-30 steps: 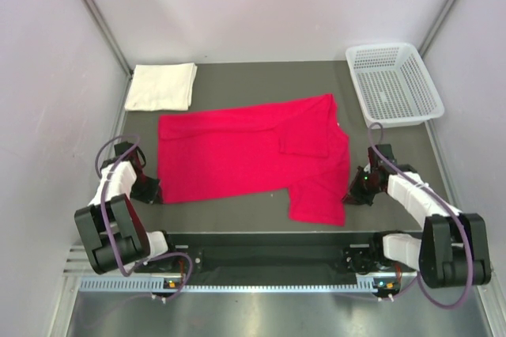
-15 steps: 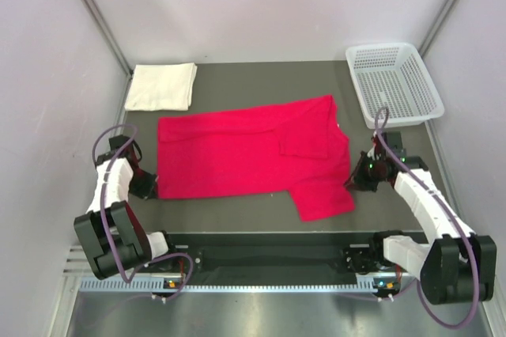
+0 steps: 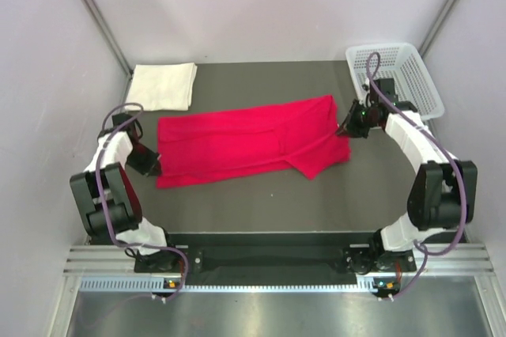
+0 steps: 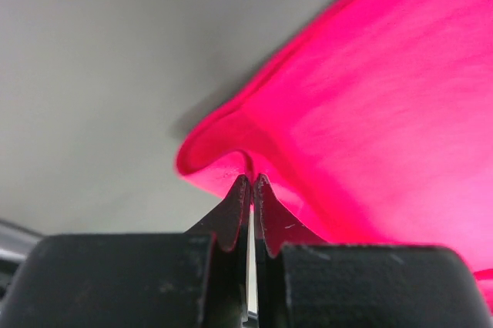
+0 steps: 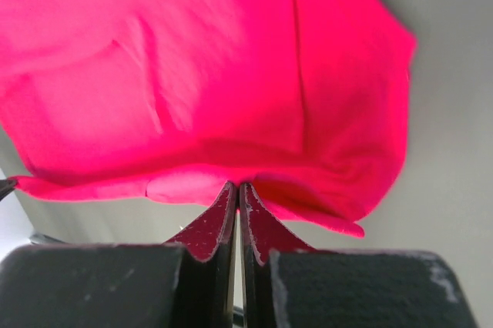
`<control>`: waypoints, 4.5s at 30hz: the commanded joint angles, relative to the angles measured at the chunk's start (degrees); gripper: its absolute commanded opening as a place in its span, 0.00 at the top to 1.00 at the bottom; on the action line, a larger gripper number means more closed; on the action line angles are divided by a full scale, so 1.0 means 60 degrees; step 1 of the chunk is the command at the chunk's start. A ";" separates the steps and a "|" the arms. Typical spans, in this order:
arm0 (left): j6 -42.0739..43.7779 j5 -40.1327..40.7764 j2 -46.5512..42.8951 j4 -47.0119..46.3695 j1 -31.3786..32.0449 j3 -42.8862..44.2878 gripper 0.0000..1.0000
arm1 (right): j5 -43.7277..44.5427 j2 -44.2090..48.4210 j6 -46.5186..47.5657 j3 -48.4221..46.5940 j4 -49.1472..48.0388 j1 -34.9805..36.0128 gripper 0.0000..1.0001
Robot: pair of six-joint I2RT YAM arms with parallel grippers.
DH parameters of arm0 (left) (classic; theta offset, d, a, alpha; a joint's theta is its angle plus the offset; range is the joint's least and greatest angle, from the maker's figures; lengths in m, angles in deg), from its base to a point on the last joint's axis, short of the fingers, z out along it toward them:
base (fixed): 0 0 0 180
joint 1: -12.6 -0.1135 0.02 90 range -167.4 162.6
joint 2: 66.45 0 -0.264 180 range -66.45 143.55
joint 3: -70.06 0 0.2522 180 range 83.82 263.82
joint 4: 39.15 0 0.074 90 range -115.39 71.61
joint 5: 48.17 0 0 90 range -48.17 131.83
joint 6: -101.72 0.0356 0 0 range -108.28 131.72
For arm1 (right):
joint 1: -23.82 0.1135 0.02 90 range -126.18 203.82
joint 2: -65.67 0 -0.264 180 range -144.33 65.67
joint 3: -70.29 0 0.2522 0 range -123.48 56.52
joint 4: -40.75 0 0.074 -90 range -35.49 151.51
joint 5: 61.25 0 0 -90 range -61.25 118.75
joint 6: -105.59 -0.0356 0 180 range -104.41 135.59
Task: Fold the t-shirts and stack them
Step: Fold the tshirt
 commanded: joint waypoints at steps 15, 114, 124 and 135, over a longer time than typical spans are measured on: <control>0.0220 -0.0102 0.2894 -0.0187 0.0472 0.3518 1.00 | -0.0579 -0.3242 -0.0188 -0.4175 -0.0271 0.0034 1.00; 0.2842 -0.1187 0.4799 -0.1813 0.0325 0.5263 0.64 | -0.1809 -0.4136 0.0325 -0.3312 -0.1750 0.3257 0.73; 0.2930 -0.1084 0.4901 -0.1754 0.0325 0.5160 0.59 | -0.2132 -0.4297 0.0164 -0.3253 -0.1970 0.3155 0.74; 0.2915 -0.1128 0.5033 -0.1813 0.0340 0.5014 0.60 | -0.2190 -0.4253 0.0222 -0.3063 -0.1970 0.3096 0.74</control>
